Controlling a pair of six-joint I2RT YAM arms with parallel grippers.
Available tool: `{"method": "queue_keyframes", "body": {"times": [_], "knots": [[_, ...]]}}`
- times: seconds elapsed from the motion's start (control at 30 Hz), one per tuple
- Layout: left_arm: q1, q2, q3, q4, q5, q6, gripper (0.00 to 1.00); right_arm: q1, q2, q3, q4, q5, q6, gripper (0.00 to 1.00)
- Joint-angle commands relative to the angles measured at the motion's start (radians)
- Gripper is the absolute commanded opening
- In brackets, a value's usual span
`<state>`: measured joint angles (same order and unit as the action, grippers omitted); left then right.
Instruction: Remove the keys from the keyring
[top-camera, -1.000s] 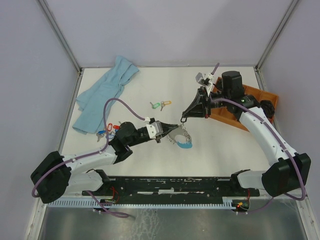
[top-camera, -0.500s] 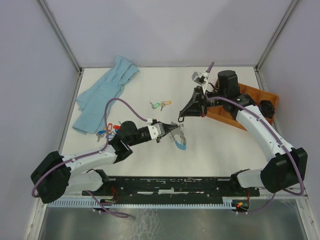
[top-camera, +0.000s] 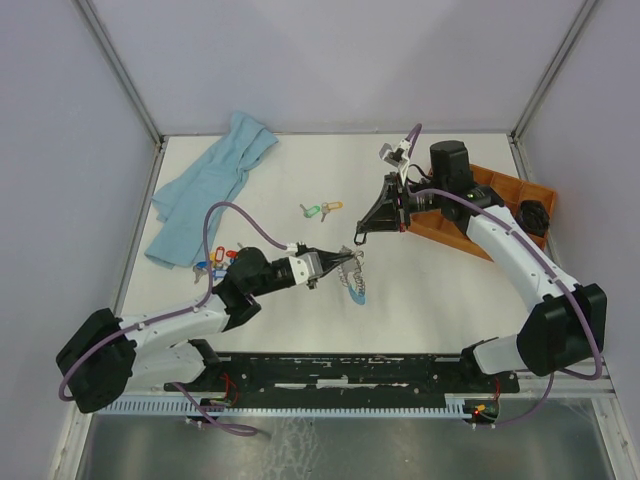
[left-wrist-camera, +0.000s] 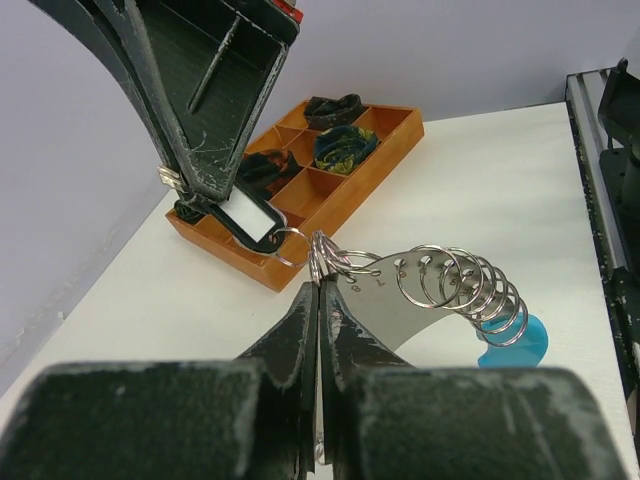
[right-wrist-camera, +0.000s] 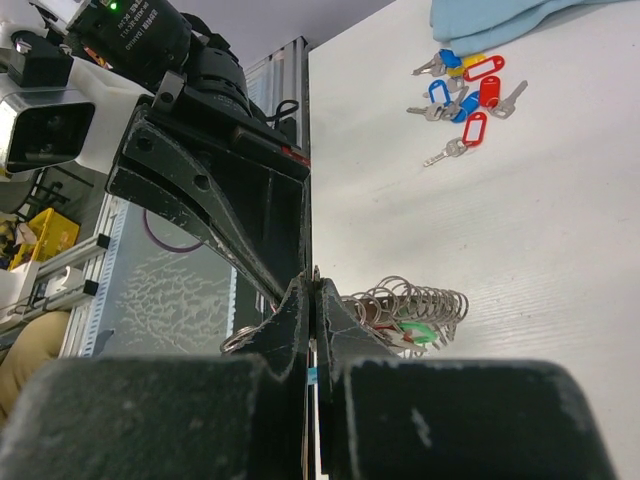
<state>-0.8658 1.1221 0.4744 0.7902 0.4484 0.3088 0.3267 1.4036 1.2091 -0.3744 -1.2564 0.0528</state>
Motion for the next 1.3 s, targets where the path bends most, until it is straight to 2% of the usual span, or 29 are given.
{"method": "queue_keyframes", "body": {"times": [0.0, 0.4, 0.67, 0.93, 1.0, 1.07, 1.17, 1.27], "knots": [[0.001, -0.045, -0.010, 0.136, 0.050, 0.022, 0.03, -0.011, 0.005, 0.023, 0.041, 0.012, 0.008, 0.01], [0.023, -0.043, -0.043, 0.306, 0.075, -0.116, 0.03, -0.012, 0.020, 0.015, 0.038, 0.008, 0.011, 0.01], [0.025, 0.019, -0.067, 0.472, 0.016, -0.220, 0.03, -0.011, 0.005, -0.004, 0.078, -0.026, 0.023, 0.01], [0.024, 0.042, -0.078, 0.502, 0.000, -0.220, 0.03, -0.012, -0.018, -0.007, 0.083, -0.029, 0.019, 0.02], [0.023, 0.035, -0.078, 0.482, -0.001, -0.208, 0.03, -0.012, -0.025, -0.001, 0.068, -0.022, 0.010, 0.11], [0.024, 0.029, -0.083, 0.472, -0.002, -0.201, 0.03, -0.013, -0.035, 0.019, 0.007, -0.005, -0.046, 0.28], [0.026, 0.020, -0.097, 0.471, 0.000, -0.200, 0.03, -0.020, -0.061, 0.053, -0.087, 0.017, -0.137, 0.45], [0.025, 0.016, -0.110, 0.475, 0.008, -0.202, 0.03, -0.027, -0.103, 0.049, -0.103, 0.038, -0.177, 0.54]]}}
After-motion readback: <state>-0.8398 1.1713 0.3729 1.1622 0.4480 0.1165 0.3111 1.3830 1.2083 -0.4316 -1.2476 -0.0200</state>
